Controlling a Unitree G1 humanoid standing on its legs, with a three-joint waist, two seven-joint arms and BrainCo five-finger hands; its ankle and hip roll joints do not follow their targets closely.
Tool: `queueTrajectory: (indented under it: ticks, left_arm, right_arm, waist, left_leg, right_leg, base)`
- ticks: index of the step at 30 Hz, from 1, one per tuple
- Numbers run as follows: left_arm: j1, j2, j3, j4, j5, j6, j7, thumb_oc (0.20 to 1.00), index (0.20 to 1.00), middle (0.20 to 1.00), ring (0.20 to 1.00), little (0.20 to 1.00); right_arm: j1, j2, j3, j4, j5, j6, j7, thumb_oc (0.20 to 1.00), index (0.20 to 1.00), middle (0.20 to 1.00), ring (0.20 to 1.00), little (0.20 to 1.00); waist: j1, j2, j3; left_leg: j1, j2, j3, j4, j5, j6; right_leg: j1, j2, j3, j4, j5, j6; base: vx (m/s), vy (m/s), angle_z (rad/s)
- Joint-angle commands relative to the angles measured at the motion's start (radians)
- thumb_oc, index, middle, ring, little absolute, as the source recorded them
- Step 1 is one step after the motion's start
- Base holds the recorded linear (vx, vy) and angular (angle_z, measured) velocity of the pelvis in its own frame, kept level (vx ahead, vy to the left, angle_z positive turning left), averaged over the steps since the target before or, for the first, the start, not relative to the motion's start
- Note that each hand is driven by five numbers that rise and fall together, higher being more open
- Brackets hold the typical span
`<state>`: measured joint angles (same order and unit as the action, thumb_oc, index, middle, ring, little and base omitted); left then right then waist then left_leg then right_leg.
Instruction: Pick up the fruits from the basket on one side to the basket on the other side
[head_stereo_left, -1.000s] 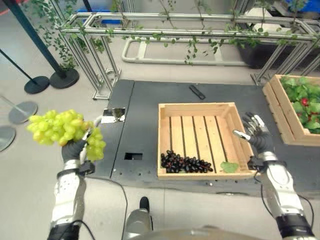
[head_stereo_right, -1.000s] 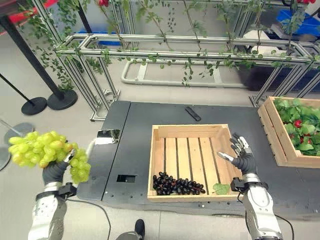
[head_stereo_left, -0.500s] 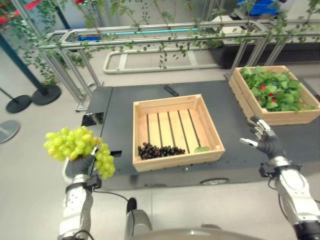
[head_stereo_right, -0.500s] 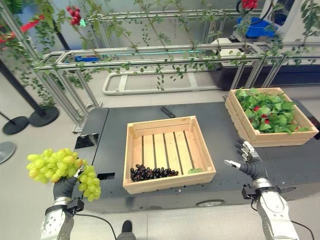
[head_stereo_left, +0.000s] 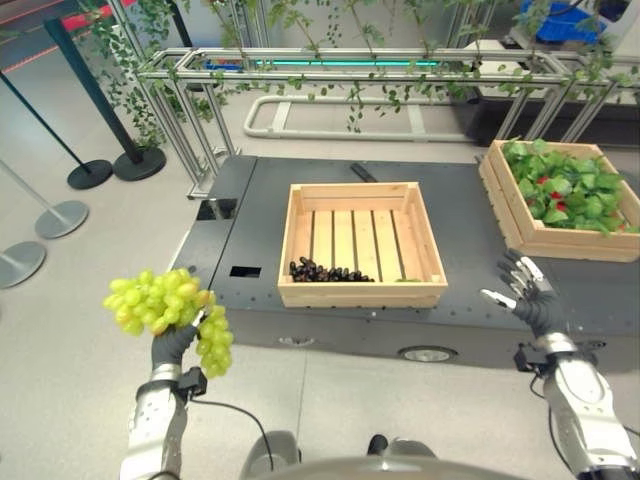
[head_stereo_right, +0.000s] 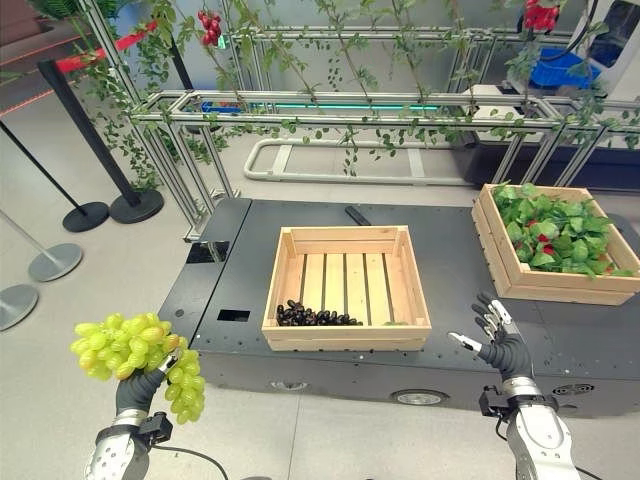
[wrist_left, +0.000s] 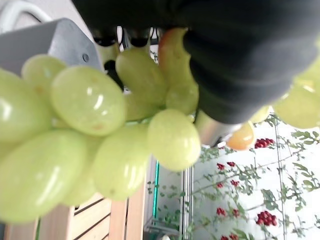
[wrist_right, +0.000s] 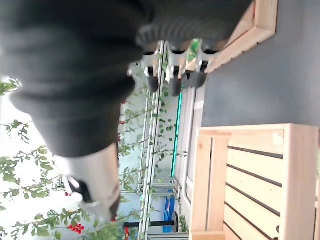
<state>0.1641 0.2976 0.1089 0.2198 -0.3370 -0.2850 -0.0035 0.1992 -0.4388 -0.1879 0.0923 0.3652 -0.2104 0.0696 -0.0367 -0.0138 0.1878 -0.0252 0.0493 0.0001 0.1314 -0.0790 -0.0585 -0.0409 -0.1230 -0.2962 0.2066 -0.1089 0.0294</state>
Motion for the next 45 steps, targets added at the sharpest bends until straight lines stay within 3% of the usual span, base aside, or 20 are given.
queueTrajectory:
  ticks: [1,7,12,25,31,35,38,39,40,41,42,44,45]
  left_arm:
    - [-0.013,0.070,0.040,-0.112,0.030,-0.064,-0.016,0.200,0.200,0.200,0.200,0.200]
    - [-0.026,0.096,0.048,-0.102,0.030,-0.059,-0.013,0.200,0.200,0.200,0.200,0.200]
    - [-0.013,0.110,0.069,-0.102,0.042,-0.062,-0.009,0.200,0.200,0.200,0.200,0.200]
    - [0.055,0.096,0.110,-0.105,0.071,-0.066,-0.023,0.200,0.200,0.200,0.200,0.200]
    - [0.076,0.094,0.138,-0.126,0.068,-0.071,-0.024,0.200,0.200,0.200,0.200,0.200]
    - [0.067,0.100,0.144,-0.154,0.022,-0.080,-0.023,0.200,0.200,0.200,0.200,0.200]
    - [0.041,0.131,0.120,-0.184,0.040,-0.078,-0.022,0.200,0.200,0.200,0.200,0.200]
    - [0.041,0.131,0.120,-0.185,0.040,-0.078,-0.022,0.200,0.200,0.200,0.200,0.200]
    - [0.053,0.137,0.117,-0.205,0.054,-0.082,-0.030,0.200,0.200,0.200,0.200,0.200]
    - [0.064,0.139,0.120,-0.210,0.064,-0.086,-0.026,0.200,0.200,0.200,0.200,0.200]
    - [0.063,0.153,0.124,-0.210,0.079,-0.086,-0.009,0.200,0.200,0.200,0.200,0.200]
    - [0.061,0.158,0.120,-0.207,0.081,-0.083,-0.004,0.200,0.200,0.200,0.200,0.200]
    - [0.059,0.160,0.111,-0.212,0.069,-0.082,0.003,0.200,0.200,0.200,0.200,0.200]
  right_arm:
    - [-0.075,-0.038,-0.015,-0.023,0.000,-0.056,-0.007,1.000,1.000,1.000,1.000,1.000]
    - [-0.095,-0.026,0.019,-0.014,-0.016,-0.040,-0.009,1.000,1.000,1.000,1.000,1.000]
    - [-0.092,-0.013,0.030,0.000,-0.034,-0.025,-0.002,1.000,1.000,1.000,1.000,1.000]
    - [-0.072,0.005,0.073,0.011,-0.062,-0.005,0.054,1.000,1.000,1.000,1.000,1.000]
    - [-0.082,0.009,0.091,-0.006,-0.062,-0.012,0.058,1.000,1.000,1.000,1.000,1.000]
    - [-0.090,0.010,0.090,-0.011,-0.027,-0.033,0.044,1.000,1.000,1.000,1.000,1.000]
    - [-0.070,0.010,0.050,-0.030,-0.016,-0.050,0.020,1.000,1.000,1.000,1.000,1.000]
    - [-0.069,0.010,0.050,-0.030,-0.016,-0.050,0.020,1.000,1.000,1.000,1.000,1.000]
    - [-0.074,0.009,0.048,-0.026,-0.028,-0.053,0.011,1.000,1.000,1.000,1.000,1.000]
    - [-0.080,0.015,0.052,-0.025,-0.035,-0.050,0.003,1.000,1.000,1.000,1.000,1.000]
    - [-0.096,0.034,0.069,-0.024,-0.034,-0.050,-0.003,1.000,1.000,1.000,1.000,1.000]
    - [-0.111,0.044,0.078,-0.017,-0.038,-0.047,-0.012,1.000,1.000,1.000,1.000,1.000]
    - [-0.139,0.064,0.097,0.002,-0.027,-0.046,-0.029,1.000,1.000,1.000,1.000,1.000]
  waist:
    - [0.014,0.004,-0.015]
    - [0.019,-0.011,-0.011]
    - [0.020,-0.028,-0.032]
    - [0.052,-0.048,-0.073]
    - [0.112,-0.045,-0.054]
    - [0.172,-0.038,-0.028]
    - [0.168,-0.033,-0.033]
    - [0.168,-0.033,-0.034]
    - [0.191,-0.020,-0.045]
    - [0.198,-0.019,-0.051]
    - [0.210,-0.024,-0.054]
    - [0.211,-0.023,-0.055]
    - [0.213,-0.010,-0.051]
  left_leg:
    - [0.045,0.064,-0.009,0.022,-0.030,-0.034]
    - [0.055,0.016,0.004,-0.025,-0.043,-0.009]
    - [0.068,-0.022,0.017,-0.076,-0.039,0.021]
    - [0.065,-0.082,0.022,-0.073,-0.050,0.063]
    - [0.020,-0.087,-0.027,0.010,-0.064,0.047]
    - [-0.062,-0.087,-0.072,0.146,-0.095,0.023]
    - [-0.157,-0.063,0.050,0.176,-0.064,0.010]
    - [-0.158,-0.063,0.050,0.176,-0.064,0.010]
    - [-0.151,-0.038,0.107,0.164,-0.089,0.019]
    - [-0.137,-0.047,0.102,0.149,-0.099,0.029]
    - [-0.110,-0.067,0.096,0.121,-0.104,0.054]
    - [-0.093,-0.083,0.086,0.111,-0.109,0.071]
    - [-0.054,-0.104,0.059,0.076,-0.109,0.095]
  right_leg:
    - [0.043,0.028,-0.006,-0.169,0.075,0.055]
    - [-0.010,-0.031,-0.010,-0.169,0.151,0.093]
    - [-0.037,-0.061,0.005,-0.171,0.181,0.119]
    - [-0.045,-0.111,0.030,-0.165,0.195,0.144]
    - [-0.017,-0.136,-0.046,-0.152,0.175,0.139]
    - [0.028,-0.153,-0.151,-0.149,0.150,0.134]
    - [0.040,-0.180,-0.260,-0.142,0.140,0.141]
    - [0.040,-0.180,-0.261,-0.142,0.140,0.141]
    - [0.067,-0.190,-0.316,-0.129,0.124,0.156]
    - [0.071,-0.206,-0.331,-0.109,0.121,0.158]
    - [0.061,-0.256,-0.337,0.002,0.146,0.172]
    - [0.044,-0.291,-0.329,0.065,0.171,0.184]
    - [0.019,-0.319,-0.276,0.153,0.199,0.189]
  base:
    - [-0.11,0.208,0.29]
    - [-0.12,0.192,0.06]
    - [-0.05,0.128,0.01]
    - [0.00,0.058,-0.05]
    - [0.02,-0.024,0.17]
    - [-0.01,-0.018,0.72]
    - [-0.12,0.094,1.58]
    - [0.01,0.162,1.81]
    - [0.10,0.190,1.25]
    - [0.20,0.372,1.26]
    - [0.15,0.280,1.05]
    - [0.15,0.279,0.92]
    - [0.13,0.269,0.57]
